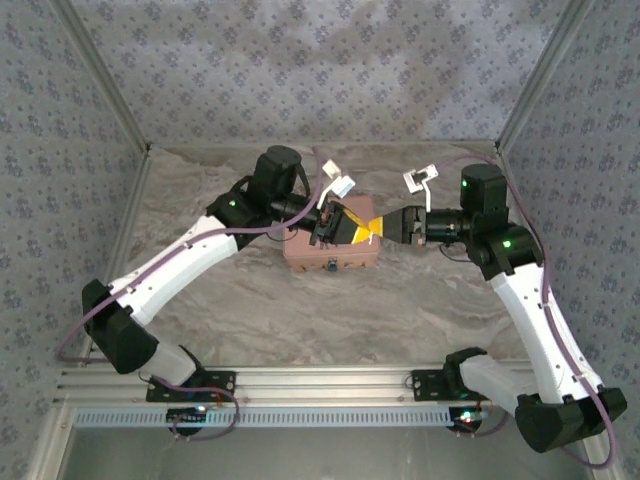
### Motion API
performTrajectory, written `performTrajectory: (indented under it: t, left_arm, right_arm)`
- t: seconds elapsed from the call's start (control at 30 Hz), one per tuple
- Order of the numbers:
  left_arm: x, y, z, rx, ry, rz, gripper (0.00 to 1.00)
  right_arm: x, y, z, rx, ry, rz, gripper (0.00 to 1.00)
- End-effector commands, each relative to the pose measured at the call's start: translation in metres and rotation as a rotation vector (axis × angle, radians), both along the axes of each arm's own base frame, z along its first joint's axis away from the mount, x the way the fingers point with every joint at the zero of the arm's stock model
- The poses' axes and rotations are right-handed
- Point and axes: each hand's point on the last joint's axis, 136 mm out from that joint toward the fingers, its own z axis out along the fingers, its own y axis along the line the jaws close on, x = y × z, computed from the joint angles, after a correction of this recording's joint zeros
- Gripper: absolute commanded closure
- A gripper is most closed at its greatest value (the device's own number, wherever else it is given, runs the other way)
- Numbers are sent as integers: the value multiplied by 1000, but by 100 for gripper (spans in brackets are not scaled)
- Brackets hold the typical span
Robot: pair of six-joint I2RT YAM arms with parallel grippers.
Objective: Unlock a padlock with a key
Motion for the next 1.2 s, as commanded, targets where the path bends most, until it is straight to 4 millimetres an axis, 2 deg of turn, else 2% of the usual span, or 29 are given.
performTrajectory:
  t: [0.0, 0.13, 0.3, 0.4, 0.47, 0.53, 0.7, 0.8, 1.03, 1.17]
  left_arm:
    - [1, 2, 20, -50, -48, -5, 100]
    - [2, 3, 21, -52, -50, -1, 100]
    - [7, 2, 22, -54, -53, 16, 100]
    - [9, 3, 19, -49, -50, 29, 87]
    - [10, 4, 19, -53, -47, 38, 83]
    - [12, 6, 18, -59, -45, 53, 75]
    - [14, 12, 19, -75, -41, 71, 74]
    - [13, 13, 15, -69, -36, 74, 67]
    - [16, 16, 15, -99, -23, 95, 60]
    - [14, 15, 17, -123, -12, 84, 61]
  right_arm:
    - [-12, 6, -2, 5, 19, 64, 92]
    - [-16, 8, -5, -8, 8, 78, 99]
    - [-14, 7, -12, -36, 8, 51, 100]
    - [-9, 6, -7, -34, -14, 17, 100]
    - [-8, 5, -6, -31, -19, 10, 100]
    - [-6, 4, -5, -33, -24, -5, 100]
    - [2, 1, 0, -23, -46, -41, 100]
    - [5, 1, 6, -10, -59, -55, 100]
    - [8, -2, 12, 0, -76, -86, 100]
    - [10, -3, 16, 8, -81, -98, 100]
